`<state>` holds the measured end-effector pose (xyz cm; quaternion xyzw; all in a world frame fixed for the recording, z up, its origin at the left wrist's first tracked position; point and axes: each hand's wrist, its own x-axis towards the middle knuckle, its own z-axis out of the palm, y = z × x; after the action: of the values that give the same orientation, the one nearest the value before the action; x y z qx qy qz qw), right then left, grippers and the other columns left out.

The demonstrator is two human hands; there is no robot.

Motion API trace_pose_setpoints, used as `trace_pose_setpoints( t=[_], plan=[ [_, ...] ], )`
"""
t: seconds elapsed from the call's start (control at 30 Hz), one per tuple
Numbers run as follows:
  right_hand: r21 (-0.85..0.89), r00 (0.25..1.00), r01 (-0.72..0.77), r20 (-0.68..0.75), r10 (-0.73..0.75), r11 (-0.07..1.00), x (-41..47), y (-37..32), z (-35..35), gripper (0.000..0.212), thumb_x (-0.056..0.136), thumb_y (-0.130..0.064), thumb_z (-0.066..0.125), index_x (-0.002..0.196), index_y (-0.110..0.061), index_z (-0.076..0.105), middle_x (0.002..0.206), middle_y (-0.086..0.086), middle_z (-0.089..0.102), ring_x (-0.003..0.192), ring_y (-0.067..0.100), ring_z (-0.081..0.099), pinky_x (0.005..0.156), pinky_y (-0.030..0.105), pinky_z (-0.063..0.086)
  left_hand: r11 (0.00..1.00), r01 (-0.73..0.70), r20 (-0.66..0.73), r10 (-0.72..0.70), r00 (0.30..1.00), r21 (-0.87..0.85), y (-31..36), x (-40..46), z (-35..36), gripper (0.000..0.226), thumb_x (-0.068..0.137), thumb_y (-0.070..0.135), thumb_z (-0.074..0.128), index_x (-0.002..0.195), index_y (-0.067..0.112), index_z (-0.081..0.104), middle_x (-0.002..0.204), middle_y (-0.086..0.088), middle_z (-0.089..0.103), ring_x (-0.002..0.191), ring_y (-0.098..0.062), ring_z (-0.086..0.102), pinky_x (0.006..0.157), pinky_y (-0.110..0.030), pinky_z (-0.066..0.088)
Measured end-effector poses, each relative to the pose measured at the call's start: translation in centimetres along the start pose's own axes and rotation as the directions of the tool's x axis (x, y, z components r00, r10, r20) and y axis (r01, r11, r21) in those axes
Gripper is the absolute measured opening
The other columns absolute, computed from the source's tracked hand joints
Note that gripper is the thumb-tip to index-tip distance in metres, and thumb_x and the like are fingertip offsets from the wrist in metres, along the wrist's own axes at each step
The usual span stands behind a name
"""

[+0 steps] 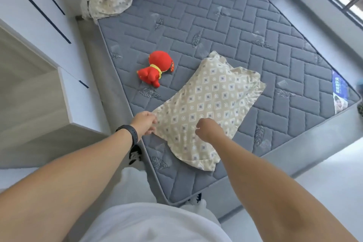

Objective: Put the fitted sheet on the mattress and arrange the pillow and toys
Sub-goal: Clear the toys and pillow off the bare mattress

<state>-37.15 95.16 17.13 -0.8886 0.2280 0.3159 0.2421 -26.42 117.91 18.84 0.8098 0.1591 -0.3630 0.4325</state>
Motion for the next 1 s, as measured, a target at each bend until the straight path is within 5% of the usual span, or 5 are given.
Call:
trace_pose_setpoints(
  t=[0.37, 0.63, 0.73, 0.83, 1.0],
  plan=[
    [0.266, 0.983, -0.185, 0.065, 0.174, 0.946, 20.6, -12.2, 0.0, 0.034, 0.093, -0.017, 0.054, 0.126, -0.013, 0.061, 0.122, 0.006, 0.060, 0.100, 0.029, 0.063, 0.088, 0.041, 0.056, 0.899, -0.133, 0.149, 0.076, 0.986, 0.417, 7.2, 26.3, -3.6, 0.011, 0.088, 0.023, 0.064, 0.095, 0.018, 0.058, 0.098, -0.006, 0.065, 0.094, -0.033, 0.067, 0.078, -0.039, 0.054],
    [-0.372, 0.993, 0.057, 0.113, -0.016, 0.927, 34.3, -14.6, 3.5, 0.051, 0.091, -0.011, 0.054, 0.140, -0.023, 0.047, 0.135, 0.004, 0.050, 0.130, 0.028, 0.043, 0.101, 0.039, 0.038, 0.712, -0.208, 0.012, 0.270, 0.963, 0.671, 9.1, 44.6, -5.5, 0.100, 0.064, 0.033, 0.081, 0.147, 0.026, 0.027, 0.144, -0.010, 0.026, 0.132, -0.037, 0.033, 0.111, -0.042, 0.037],
    [-0.608, 0.971, 0.146, 0.241, 0.006, 0.781, 36.5, -13.2, 4.3, 0.063, 0.096, -0.021, 0.048, 0.155, -0.029, 0.027, 0.155, 0.001, 0.036, 0.148, 0.031, 0.020, 0.124, 0.048, 0.006, 0.510, -0.261, 0.164, 0.228, 0.960, 0.819, 8.3, 47.6, -5.3, 0.113, 0.061, 0.034, 0.083, 0.151, 0.032, 0.015, 0.153, -0.009, 0.020, 0.142, -0.039, 0.024, 0.113, -0.050, 0.033],
    [-0.744, 0.926, 0.154, 0.337, 0.167, 0.650, 37.4, -12.4, 5.3, 0.075, 0.099, -0.037, 0.045, 0.161, -0.029, 0.005, 0.156, -0.002, 0.038, 0.153, 0.031, 0.009, 0.119, 0.058, -0.017, 0.462, -0.264, 0.166, 0.243, 0.956, 0.847, 7.9, 49.1, -4.7, 0.113, 0.060, 0.046, 0.080, 0.152, 0.032, 0.014, 0.154, -0.013, 0.023, 0.143, -0.042, 0.024, 0.115, -0.051, 0.026],
    [-0.832, 0.873, 0.232, 0.407, 0.268, 0.504, 36.1, -10.7, 7.2, 0.056, 0.102, -0.045, 0.044, 0.154, -0.025, 0.036, 0.158, 0.002, 0.037, 0.152, 0.033, 0.010, 0.119, 0.059, -0.007, 0.342, -0.352, 0.214, 0.381, 0.900, 0.871, 7.7, 51.5, -4.7, 0.122, 0.054, 0.061, 0.080, 0.151, 0.028, 0.013, 0.144, -0.015, 0.041, 0.138, -0.036, 0.034, 0.106, -0.049, 0.032]
  ],
)
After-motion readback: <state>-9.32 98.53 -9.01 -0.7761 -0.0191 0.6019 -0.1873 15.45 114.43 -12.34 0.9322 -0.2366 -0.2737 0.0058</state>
